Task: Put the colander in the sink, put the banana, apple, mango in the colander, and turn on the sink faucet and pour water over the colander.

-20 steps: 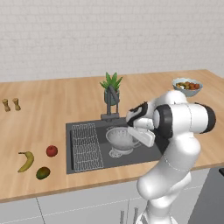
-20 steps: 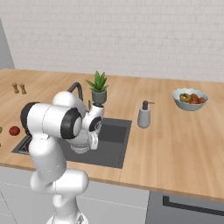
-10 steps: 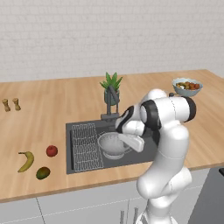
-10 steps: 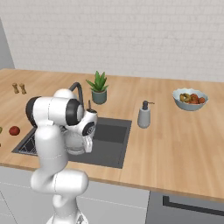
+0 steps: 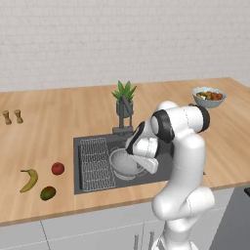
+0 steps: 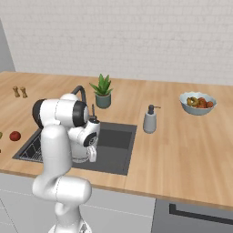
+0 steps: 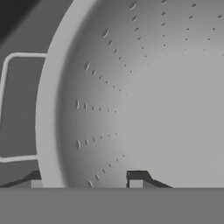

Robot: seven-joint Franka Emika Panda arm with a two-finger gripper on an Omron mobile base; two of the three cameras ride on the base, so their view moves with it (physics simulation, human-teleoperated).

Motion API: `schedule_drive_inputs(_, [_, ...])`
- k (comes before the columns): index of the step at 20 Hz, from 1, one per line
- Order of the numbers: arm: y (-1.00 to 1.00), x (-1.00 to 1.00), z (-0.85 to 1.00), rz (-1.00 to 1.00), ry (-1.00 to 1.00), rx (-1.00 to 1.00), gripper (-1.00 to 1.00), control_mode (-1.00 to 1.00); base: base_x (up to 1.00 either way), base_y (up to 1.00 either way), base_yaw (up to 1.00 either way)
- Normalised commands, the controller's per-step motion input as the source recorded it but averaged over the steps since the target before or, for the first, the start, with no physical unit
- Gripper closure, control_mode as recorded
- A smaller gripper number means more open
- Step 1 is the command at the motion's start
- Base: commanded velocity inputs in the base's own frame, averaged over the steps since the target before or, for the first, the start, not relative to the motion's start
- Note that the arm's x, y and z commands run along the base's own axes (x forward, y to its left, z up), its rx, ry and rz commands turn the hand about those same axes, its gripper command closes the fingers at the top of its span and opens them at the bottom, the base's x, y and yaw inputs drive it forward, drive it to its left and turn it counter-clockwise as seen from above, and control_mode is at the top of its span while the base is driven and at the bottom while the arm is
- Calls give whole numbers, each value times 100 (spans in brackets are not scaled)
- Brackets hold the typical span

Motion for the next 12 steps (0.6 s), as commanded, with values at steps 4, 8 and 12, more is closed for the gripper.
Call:
schedule_drive_inputs(4, [3,2,-4,0,0,0,100,-100,0,0,0])
schedule_drive_inputs(8, [1,-2,1,0,0,0,100,-100,0,0,0])
schedule_drive_inputs(12, [0,0,1,0,0,0,100,-100,0,0,0])
